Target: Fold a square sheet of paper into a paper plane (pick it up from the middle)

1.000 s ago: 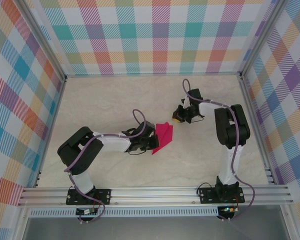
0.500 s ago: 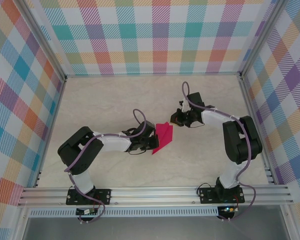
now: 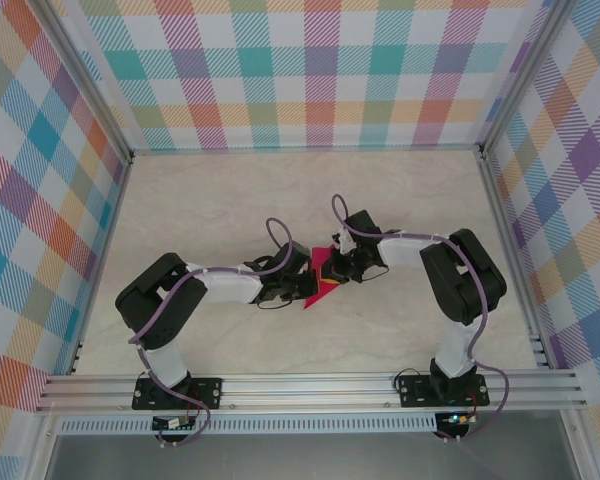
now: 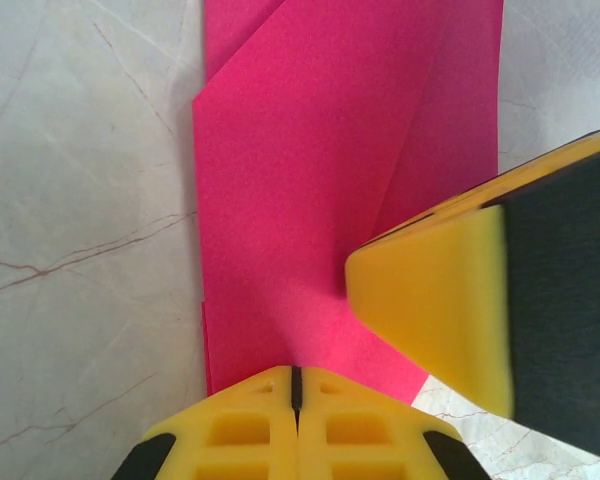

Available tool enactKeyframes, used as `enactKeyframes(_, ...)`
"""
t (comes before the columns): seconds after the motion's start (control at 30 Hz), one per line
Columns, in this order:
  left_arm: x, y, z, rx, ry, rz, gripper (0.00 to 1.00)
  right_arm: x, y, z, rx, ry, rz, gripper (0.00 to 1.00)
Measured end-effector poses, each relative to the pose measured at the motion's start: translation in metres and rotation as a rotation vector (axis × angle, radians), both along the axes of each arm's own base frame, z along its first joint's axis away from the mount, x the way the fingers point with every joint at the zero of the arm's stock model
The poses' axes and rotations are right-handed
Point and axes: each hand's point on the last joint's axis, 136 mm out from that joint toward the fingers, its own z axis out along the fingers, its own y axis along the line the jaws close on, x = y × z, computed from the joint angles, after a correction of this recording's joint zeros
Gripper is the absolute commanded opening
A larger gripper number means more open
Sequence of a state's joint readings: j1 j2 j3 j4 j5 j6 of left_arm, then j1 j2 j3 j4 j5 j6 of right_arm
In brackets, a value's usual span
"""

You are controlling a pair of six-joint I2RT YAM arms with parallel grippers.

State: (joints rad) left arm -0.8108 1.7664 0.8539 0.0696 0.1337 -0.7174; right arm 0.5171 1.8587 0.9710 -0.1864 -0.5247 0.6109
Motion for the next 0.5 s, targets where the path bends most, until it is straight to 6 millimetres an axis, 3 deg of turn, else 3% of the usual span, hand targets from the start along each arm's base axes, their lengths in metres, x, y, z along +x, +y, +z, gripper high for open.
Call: enactKeyframes(0.5, -0.0007, 0.0006, -0.0005, 0.004, 0.004, 0.000, 0.00, 0.0015, 0.0068, -0.0017, -0.004, -0.023, 0.054, 0.01)
